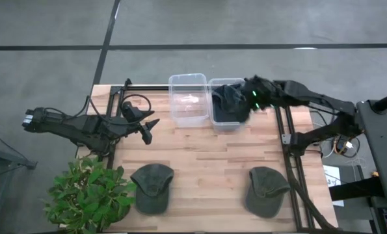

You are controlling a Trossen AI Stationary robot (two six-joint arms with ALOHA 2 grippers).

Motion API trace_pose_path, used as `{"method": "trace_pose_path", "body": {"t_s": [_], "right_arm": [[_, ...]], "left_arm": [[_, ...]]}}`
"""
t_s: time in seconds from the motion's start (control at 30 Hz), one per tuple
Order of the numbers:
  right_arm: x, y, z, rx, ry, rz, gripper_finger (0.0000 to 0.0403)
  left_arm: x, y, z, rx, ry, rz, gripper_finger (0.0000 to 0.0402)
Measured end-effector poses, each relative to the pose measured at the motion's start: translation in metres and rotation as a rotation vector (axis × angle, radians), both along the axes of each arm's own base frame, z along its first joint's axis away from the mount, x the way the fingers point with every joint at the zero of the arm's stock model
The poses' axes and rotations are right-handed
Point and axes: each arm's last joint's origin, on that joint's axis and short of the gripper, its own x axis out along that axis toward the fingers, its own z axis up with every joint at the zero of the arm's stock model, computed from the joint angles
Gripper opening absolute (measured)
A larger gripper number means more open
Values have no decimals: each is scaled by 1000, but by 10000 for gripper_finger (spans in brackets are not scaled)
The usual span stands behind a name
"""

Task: Pick & Place hat
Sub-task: Put the right dark gray cap into the left transparent bin

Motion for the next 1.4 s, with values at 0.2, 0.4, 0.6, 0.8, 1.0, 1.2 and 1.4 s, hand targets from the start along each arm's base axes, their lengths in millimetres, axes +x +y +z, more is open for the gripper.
{"method": "trace_pose_path", "body": {"t_s": [0.2,0.4,0.6,0.8,1.0,1.2,1.4], "right_arm": [[-29,69,-8,233,64,95,203],[-63,122,-13,404,145,-16,203],[-82,163,-20,533,176,-119,203],[-91,200,-32,593,254,-239,203],[-99,234,-46,660,419,-361,203],[-97,261,-64,632,490,-413,203],[-91,280,-82,607,496,-483,203]], "left_arm": [[0,0,0,-1,1,0,194],[2,0,-1,-1,8,0,194],[5,-1,-4,1,23,0,194],[7,-1,-5,0,33,-3,194],[8,-1,-6,-1,35,-4,194],[8,-1,-6,-1,35,-4,194],[8,-1,-6,-2,34,-5,194]]}}
